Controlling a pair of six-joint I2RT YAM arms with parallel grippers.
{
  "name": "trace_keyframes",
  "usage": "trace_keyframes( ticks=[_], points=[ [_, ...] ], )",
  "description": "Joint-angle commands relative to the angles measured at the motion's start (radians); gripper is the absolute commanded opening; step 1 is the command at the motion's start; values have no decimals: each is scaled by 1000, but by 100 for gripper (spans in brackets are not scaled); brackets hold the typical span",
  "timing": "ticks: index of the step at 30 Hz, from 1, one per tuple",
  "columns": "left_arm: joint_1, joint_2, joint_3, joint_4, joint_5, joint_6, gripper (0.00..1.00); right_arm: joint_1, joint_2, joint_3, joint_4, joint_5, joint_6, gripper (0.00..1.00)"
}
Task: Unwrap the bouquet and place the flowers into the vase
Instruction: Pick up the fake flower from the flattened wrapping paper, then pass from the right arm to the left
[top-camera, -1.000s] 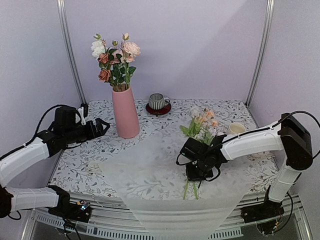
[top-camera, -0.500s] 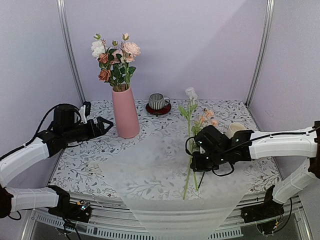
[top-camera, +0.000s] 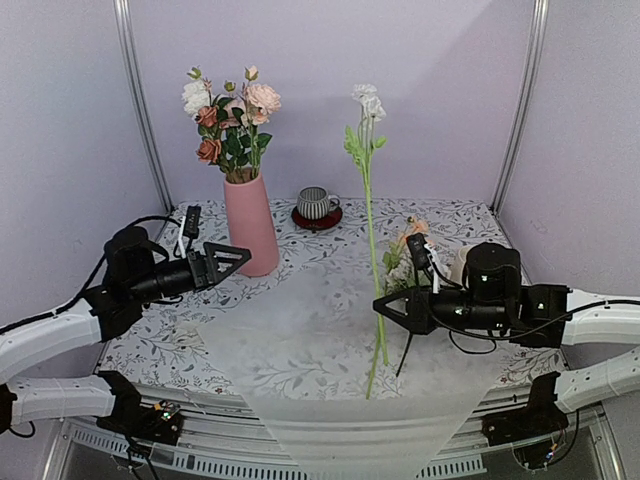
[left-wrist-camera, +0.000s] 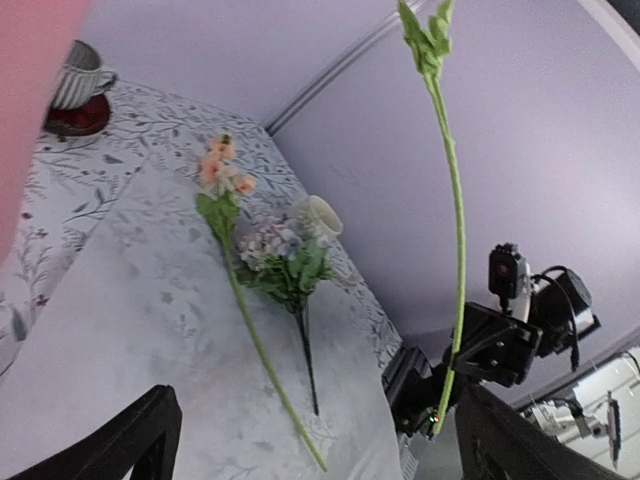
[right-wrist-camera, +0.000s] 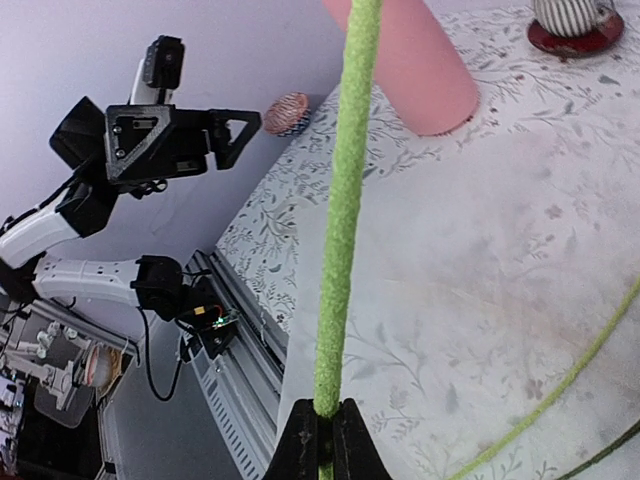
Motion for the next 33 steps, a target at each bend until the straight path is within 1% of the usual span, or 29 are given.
trace_keyframes(
  ticks=[1,5,9,14,19,21,27,30,33],
  points=[
    [-107,8,21,195,-13,0,98,58,-16,10,144,-45,-110,3],
    [-165,44,64,241,-10,33,97,118,40,66,179,-35,-213,3],
    [-202,59,106,219,-38,57,97,151,129,138,180,-33,-284,3],
    [-209,43,114,244,-53,57,93,194,244,218,185,-23,-341,2],
    [-217,14,98,315,-40,67,92,226,325,273,185,-35,-366,3],
    [-218,-1,94,316,-54,71,90,235,354,290,183,-47,-373,2],
    [-217,-60,85,301,-112,86,78,255,413,317,174,-49,-377,2],
    [-217,-76,80,302,-118,86,69,259,434,324,174,-57,-375,2],
    [-217,-80,81,298,-121,88,58,264,445,330,173,-58,-376,3]
  ],
)
